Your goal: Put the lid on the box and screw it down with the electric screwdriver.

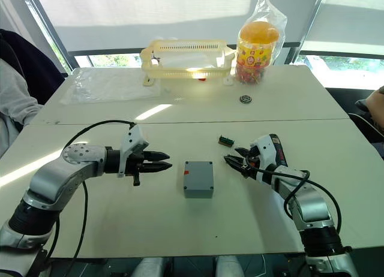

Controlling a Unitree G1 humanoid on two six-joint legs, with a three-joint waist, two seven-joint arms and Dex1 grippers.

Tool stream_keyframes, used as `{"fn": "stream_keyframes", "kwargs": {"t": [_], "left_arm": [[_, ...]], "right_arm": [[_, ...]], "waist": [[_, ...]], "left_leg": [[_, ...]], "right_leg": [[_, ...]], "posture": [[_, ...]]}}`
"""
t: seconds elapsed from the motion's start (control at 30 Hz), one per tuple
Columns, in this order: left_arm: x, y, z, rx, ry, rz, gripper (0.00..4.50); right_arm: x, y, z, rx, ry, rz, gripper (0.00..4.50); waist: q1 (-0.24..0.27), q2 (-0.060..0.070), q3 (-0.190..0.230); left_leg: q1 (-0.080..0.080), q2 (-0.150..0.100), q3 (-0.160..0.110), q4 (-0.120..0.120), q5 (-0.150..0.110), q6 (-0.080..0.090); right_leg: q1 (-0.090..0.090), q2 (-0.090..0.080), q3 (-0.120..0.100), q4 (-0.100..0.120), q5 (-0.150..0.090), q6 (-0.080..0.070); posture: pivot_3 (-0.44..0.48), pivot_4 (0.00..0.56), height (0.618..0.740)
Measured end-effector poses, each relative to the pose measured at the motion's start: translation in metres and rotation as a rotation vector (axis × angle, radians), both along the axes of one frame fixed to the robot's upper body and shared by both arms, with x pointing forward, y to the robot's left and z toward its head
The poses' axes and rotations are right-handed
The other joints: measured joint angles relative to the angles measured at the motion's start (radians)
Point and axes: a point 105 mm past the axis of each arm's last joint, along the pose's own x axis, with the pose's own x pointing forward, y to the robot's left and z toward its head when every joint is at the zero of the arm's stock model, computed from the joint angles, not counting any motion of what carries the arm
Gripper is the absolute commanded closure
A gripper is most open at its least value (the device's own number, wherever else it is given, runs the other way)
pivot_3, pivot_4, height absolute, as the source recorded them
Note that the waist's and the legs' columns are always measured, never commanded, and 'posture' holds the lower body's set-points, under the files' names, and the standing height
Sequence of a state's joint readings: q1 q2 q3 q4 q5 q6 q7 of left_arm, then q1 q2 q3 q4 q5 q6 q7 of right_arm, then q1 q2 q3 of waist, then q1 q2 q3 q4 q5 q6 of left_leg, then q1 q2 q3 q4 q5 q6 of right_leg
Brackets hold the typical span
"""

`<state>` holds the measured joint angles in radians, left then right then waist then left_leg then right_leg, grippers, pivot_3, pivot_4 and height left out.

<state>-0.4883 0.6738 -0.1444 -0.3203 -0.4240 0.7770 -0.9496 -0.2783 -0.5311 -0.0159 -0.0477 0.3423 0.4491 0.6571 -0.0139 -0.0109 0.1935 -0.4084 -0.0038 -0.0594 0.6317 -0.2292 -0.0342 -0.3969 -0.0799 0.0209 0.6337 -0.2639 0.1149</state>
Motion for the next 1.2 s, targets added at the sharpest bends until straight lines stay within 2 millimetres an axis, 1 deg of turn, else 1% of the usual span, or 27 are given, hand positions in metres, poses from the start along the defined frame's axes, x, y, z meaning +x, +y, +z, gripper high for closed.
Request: {"fn": "stream_keyframes", "kwargs": {"t": [0.07, 0.17, 0.2, 0.27, 0.3, 0.4, 0.7, 0.8, 0.93, 1.0, 1.13, 1.2], "left_arm": [[0.000, -0.001, 0.000, -0.004, 0.000, -0.001, 3.17], [0.001, -0.001, 0.000, -0.001, -0.005, 0.006, 3.17], [0.002, -0.001, -0.001, 0.000, -0.009, 0.013, 3.17], [0.004, 0.000, 0.000, 0.003, -0.015, 0.023, 3.17], [0.005, 0.000, 0.001, 0.003, -0.020, 0.026, 3.17], [0.006, 0.000, 0.004, 0.002, -0.029, 0.027, 3.17], [0.008, 0.001, 0.003, -0.003, -0.024, 0.029, 3.17], [0.007, 0.001, 0.003, -0.004, -0.019, 0.017, 3.17], [0.006, -0.002, 0.007, -0.011, -0.023, -0.011, 3.17], [0.005, -0.002, 0.007, -0.011, -0.020, -0.017, 3.17], [0.002, -0.002, 0.008, -0.005, -0.016, -0.039, 3.17], [-0.002, -0.001, 0.010, 0.012, -0.020, -0.063, 3.17]], "right_arm": [[0.001, 0.001, -0.001, -0.001, -0.001, 0.000, 1.83], [0.001, 0.001, -0.003, -0.003, 0.003, -0.003, 2.64], [0.001, 0.001, -0.003, -0.007, 0.003, 0.000, 3.10], [0.001, 0.002, -0.005, -0.015, 0.003, 0.002, 4.25], [0.001, 0.002, -0.005, -0.016, 0.005, 0.003, 4.40], [0.001, 0.002, -0.006, -0.017, 0.007, 0.005, 4.40], [0.002, 0.000, -0.004, -0.016, 0.000, -0.005, 4.40], [0.003, 0.001, 0.007, -0.021, -0.033, -0.004, 4.40], [0.004, 0.004, 0.033, -0.017, -0.125, 0.008, 4.40], [0.003, 0.005, 0.039, -0.013, -0.144, 0.014, 4.40], [-0.004, 0.014, 0.049, 0.009, -0.158, 0.050, 4.40], [-0.015, 0.023, 0.056, 0.038, -0.150, 0.096, 4.40]], "waist": [[0.000, 0.000, 0.000], [0.001, 0.000, 0.000], [0.000, 0.000, 0.000], [0.000, 0.000, 0.000], [0.000, 0.000, 0.000], [0.000, 0.000, 0.000], [0.000, 0.000, 0.000], [0.000, 0.000, 0.000], [0.000, 0.000, 0.000], [0.000, 0.000, 0.000], [0.000, 0.000, 0.000], [0.000, 0.000, 0.000]], "left_leg": [[0.000, 0.000, 0.000, 0.000, 0.000, 0.000], [0.000, 0.000, 0.000, 0.000, 0.000, 0.000], [0.000, 0.000, 0.000, 0.000, 0.000, 0.000], [0.000, 0.000, 0.000, 0.000, 0.000, 0.000], [0.000, 0.000, 0.000, 0.000, 0.000, 0.000], [0.000, 0.000, 0.000, 0.000, 0.000, 0.000], [0.000, 0.000, 0.000, 0.000, 0.000, 0.000], [0.000, 0.000, 0.000, 0.000, 0.000, 0.000], [0.000, 0.000, 0.000, 0.000, 0.000, 0.000], [0.000, 0.000, 0.000, 0.000, 0.000, 0.000], [0.000, 0.000, 0.000, 0.000, 0.000, 0.000], [0.000, 0.000, 0.000, -0.001, 0.000, 0.000]], "right_leg": [[0.000, 0.000, 0.000, 0.000, 0.000, 0.000], [0.000, 0.000, 0.000, 0.000, 0.000, 0.000], [0.000, 0.000, 0.000, 0.000, 0.000, 0.000], [0.000, 0.000, 0.000, 0.000, 0.000, 0.000], [0.000, 0.000, 0.000, 0.000, 0.000, 0.000], [0.000, 0.000, 0.000, 0.000, 0.000, 0.000], [0.000, 0.000, 0.000, 0.001, 0.000, 0.000], [0.000, 0.000, 0.000, 0.001, 0.000, 0.000], [0.000, 0.000, 0.000, 0.001, 0.000, 0.000], [0.000, 0.000, 0.000, 0.001, 0.000, 0.000], [0.000, 0.000, 0.000, 0.001, 0.000, 0.000], [0.000, 0.000, 0.000, 0.001, 0.000, 0.000]], "posture": [[0.000, 0.150, 0.740], [0.000, 0.150, 0.740], [0.000, 0.150, 0.740], [0.000, 0.150, 0.740], [0.000, 0.150, 0.740], [0.000, 0.150, 0.740], [0.000, 0.150, 0.740], [0.000, 0.150, 0.740], [0.000, 0.150, 0.740], [0.000, 0.150, 0.740], [0.000, 0.150, 0.740], [0.000, 0.150, 0.740]]}}
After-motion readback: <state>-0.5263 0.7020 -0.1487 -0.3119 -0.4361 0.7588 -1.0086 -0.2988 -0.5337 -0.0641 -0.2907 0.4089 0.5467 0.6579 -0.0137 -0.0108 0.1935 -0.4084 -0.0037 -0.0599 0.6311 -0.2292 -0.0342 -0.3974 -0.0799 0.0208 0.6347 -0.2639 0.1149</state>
